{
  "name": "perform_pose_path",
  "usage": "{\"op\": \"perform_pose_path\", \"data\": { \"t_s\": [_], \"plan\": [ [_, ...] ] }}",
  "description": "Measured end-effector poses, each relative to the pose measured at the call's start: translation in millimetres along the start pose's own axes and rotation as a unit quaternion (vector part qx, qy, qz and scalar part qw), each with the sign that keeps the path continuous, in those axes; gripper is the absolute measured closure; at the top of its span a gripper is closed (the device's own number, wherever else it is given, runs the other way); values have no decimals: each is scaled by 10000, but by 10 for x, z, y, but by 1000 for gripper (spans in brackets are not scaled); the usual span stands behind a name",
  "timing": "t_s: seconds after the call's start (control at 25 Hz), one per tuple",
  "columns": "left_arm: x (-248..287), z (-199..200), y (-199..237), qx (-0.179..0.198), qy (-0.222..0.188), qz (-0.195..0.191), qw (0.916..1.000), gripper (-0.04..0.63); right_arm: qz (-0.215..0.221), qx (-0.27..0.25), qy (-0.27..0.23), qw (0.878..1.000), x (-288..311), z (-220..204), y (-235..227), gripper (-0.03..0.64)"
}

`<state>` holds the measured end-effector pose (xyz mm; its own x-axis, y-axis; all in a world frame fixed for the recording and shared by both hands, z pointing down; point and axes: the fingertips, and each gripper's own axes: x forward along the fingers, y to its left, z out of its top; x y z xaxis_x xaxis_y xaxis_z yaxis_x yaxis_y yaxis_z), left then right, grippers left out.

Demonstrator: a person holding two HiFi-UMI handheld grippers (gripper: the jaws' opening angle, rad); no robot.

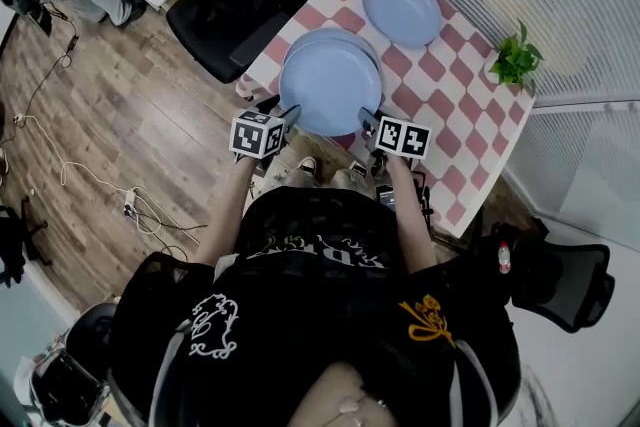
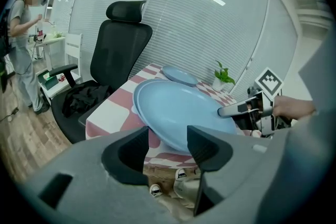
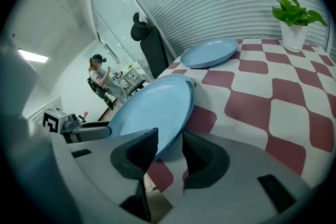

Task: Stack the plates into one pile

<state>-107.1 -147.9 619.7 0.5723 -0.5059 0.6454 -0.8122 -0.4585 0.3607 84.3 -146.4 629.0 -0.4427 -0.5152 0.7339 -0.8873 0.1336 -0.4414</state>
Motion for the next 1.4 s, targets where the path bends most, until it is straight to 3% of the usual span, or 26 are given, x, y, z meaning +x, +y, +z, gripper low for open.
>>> {"op": "perform_pose_path", "data": {
  "t_s": [0.24, 0.6, 0.88, 1.16, 1.4],
  "plan": [
    [130, 132, 114, -9, -97, 84, 9999, 356, -17, 312, -162, 9994, 144, 113, -36, 479],
    [151, 149, 149, 139, -63, 112, 9998, 351, -136, -60, -238, 9996, 164, 134, -32, 466],
    [-106, 266, 196, 228, -357, 149, 9990, 351, -278, 95, -534, 9981, -31, 184, -99, 463],
    [-265, 799, 59, 655, -816, -315, 9940, 352, -365, 367, -1060, 9930, -326, 324, -158, 463],
    [-170, 1247, -267, 1214, -943, -700, 9856, 352, -399, 402, -1298, 9899, -581, 398, -292, 463]
  ]
}}
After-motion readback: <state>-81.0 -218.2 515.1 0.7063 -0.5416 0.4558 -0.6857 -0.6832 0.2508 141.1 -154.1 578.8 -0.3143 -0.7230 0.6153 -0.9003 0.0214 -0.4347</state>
